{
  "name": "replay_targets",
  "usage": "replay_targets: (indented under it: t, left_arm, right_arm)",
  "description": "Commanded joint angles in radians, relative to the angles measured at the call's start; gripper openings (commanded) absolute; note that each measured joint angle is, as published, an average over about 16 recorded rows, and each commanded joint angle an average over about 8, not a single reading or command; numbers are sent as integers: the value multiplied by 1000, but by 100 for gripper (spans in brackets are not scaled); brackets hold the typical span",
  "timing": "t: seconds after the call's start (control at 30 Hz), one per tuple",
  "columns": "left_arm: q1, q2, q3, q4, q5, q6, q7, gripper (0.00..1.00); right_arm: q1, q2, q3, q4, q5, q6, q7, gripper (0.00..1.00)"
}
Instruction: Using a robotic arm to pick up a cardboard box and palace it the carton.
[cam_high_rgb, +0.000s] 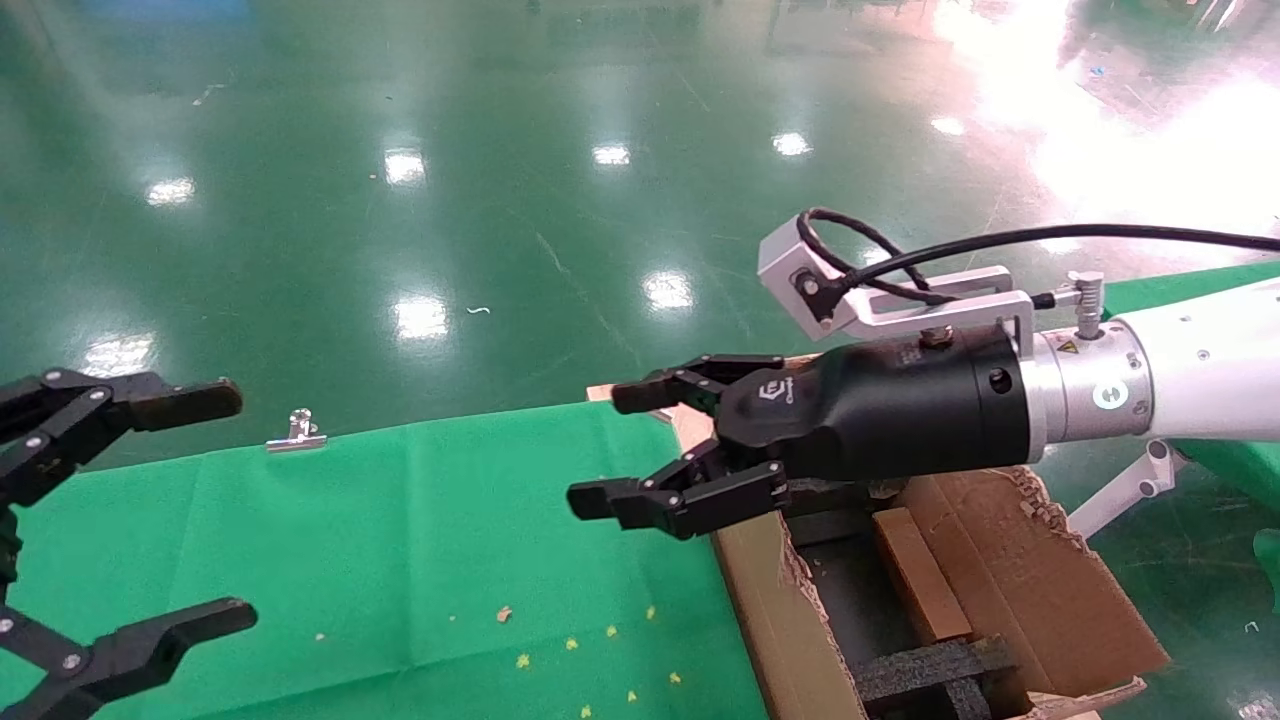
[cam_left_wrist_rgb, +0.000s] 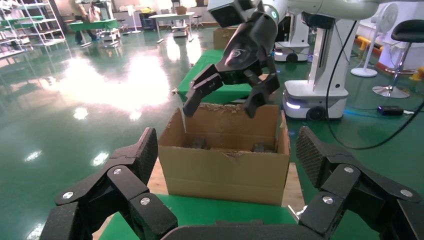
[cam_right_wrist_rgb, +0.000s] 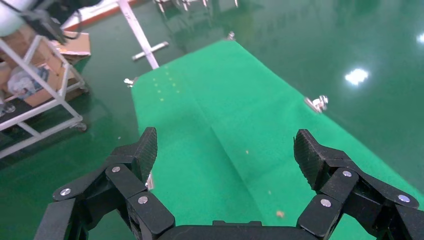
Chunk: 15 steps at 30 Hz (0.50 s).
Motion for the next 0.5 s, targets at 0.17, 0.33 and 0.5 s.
replay_targets:
  t: [0.17,0.33,0.5]
  left_arm:
    - [0,0,0,0,0,0,0,100]
    - [0,0,0,0,0,0,0,100]
    - [0,0,0,0,0,0,0,100]
  right_arm:
    - [-106,-25,165,21,-13,-49,-60,100]
    - [-176,-41,273,35,-22,-81,-99,100]
    - [-241,-56,375,47,-30,-111,-136,100]
